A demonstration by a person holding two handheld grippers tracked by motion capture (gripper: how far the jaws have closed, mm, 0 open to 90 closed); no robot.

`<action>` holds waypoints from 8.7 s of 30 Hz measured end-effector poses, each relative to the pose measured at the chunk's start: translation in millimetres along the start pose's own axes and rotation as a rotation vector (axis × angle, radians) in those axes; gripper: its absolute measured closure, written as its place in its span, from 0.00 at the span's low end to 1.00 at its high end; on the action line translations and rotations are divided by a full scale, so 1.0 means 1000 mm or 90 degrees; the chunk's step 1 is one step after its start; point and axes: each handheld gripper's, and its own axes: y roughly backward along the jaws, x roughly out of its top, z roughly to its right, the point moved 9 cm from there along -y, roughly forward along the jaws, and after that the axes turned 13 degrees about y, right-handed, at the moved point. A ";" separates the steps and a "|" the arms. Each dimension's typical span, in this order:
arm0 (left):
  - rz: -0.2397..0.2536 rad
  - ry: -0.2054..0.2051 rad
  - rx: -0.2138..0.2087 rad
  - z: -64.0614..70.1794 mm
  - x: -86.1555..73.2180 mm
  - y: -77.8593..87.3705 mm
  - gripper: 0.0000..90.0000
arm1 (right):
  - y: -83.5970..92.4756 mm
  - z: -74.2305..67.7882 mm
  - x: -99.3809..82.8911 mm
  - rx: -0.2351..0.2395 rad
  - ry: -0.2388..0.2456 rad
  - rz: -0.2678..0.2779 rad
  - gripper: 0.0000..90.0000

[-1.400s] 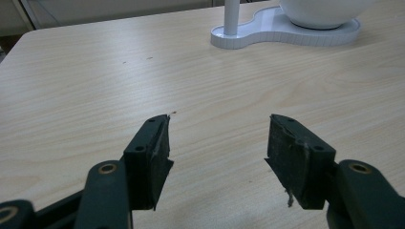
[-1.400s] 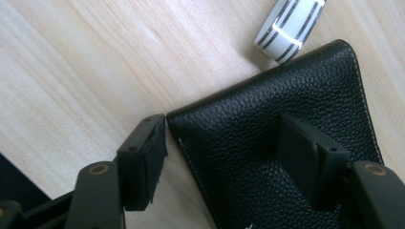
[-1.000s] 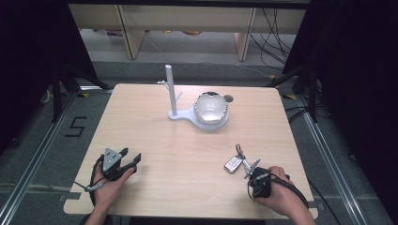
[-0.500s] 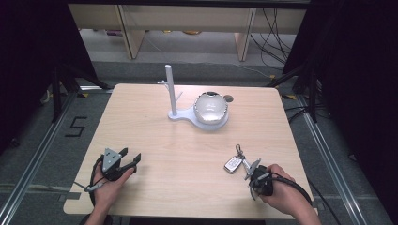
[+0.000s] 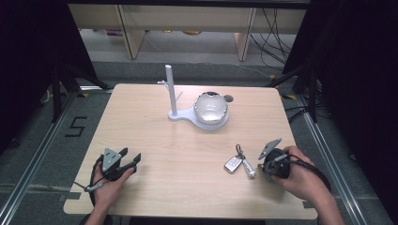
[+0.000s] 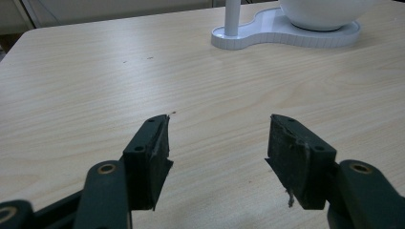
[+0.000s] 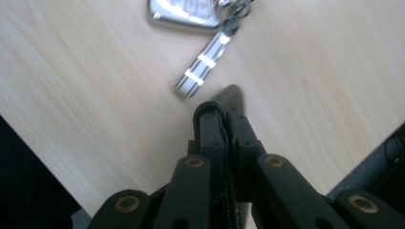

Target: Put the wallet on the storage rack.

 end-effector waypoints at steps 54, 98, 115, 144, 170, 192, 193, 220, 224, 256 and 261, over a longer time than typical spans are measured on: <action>0.002 0.002 -0.005 0.000 0.000 0.000 0.43 | -0.077 -0.025 0.031 0.065 -0.513 -0.196 0.34; 0.001 0.001 -0.002 0.000 0.000 0.001 0.43 | 0.019 0.026 -0.010 0.018 -0.419 -0.088 0.94; 0.004 0.007 -0.003 -0.001 0.001 0.001 0.43 | 0.034 0.046 0.040 0.035 -0.366 0.036 0.94; 0.004 0.006 -0.005 -0.001 0.000 0.001 0.43 | 0.049 0.096 0.119 0.030 -0.297 0.141 0.94; 0.003 0.006 -0.004 -0.001 0.000 0.001 0.43 | 0.051 0.118 0.169 0.024 -0.269 0.176 0.94; 0.002 0.000 -0.007 0.000 0.000 0.001 0.43 | 0.037 0.134 0.212 0.028 -0.235 0.206 0.94; 0.002 0.000 -0.007 0.000 0.000 0.001 0.43 | 0.036 0.134 0.214 0.026 -0.234 0.206 0.94; 0.004 0.006 -0.008 0.000 0.001 0.001 0.43 | 0.008 0.147 0.238 0.055 -0.217 0.224 0.94; 0.004 0.006 -0.009 0.000 0.001 0.001 0.43 | 0.003 0.147 0.241 0.061 -0.221 0.222 0.94; 0.004 0.002 -0.011 0.000 0.000 0.001 0.43 | -0.029 0.176 0.226 -0.020 -0.229 0.265 0.76; 0.003 0.000 -0.011 0.001 0.000 0.001 0.43 | -0.019 0.175 0.212 -0.023 -0.250 0.280 0.70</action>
